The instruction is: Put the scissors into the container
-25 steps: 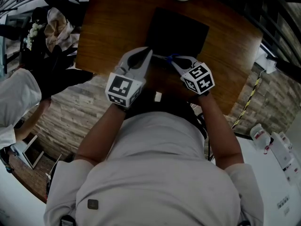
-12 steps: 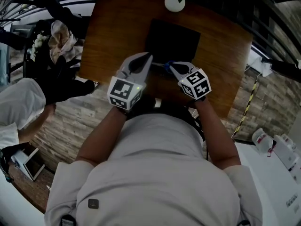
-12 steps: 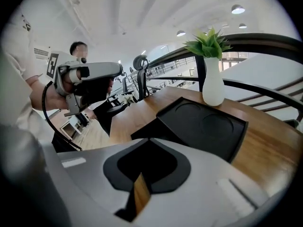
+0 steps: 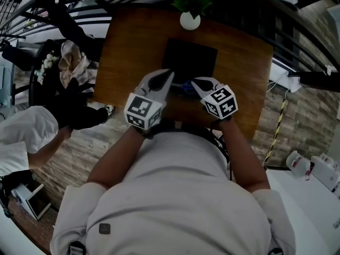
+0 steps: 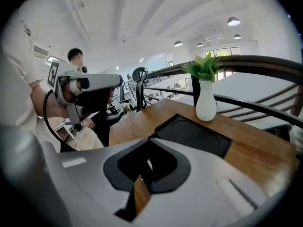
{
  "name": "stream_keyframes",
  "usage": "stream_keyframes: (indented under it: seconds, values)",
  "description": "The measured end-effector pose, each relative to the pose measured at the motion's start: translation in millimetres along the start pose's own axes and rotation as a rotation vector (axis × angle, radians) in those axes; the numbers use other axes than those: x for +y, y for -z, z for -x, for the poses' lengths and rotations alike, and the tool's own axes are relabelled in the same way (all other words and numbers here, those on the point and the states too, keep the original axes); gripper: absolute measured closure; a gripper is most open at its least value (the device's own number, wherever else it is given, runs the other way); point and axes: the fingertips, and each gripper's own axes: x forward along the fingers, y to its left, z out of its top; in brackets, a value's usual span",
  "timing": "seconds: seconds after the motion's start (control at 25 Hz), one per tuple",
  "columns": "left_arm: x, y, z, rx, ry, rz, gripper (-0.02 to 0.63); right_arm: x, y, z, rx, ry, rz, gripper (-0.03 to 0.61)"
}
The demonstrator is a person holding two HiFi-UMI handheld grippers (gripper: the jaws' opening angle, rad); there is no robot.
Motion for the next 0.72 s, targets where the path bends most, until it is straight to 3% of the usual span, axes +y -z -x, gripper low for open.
stream_keyframes:
  seconds: [0.72]
  values:
    - [-22.0, -72.7, 17.7, -0.088, 0.092, -0.046, 0.614, 29.1, -88.7, 73.7, -0.18, 0.104, 0.02, 0.572]
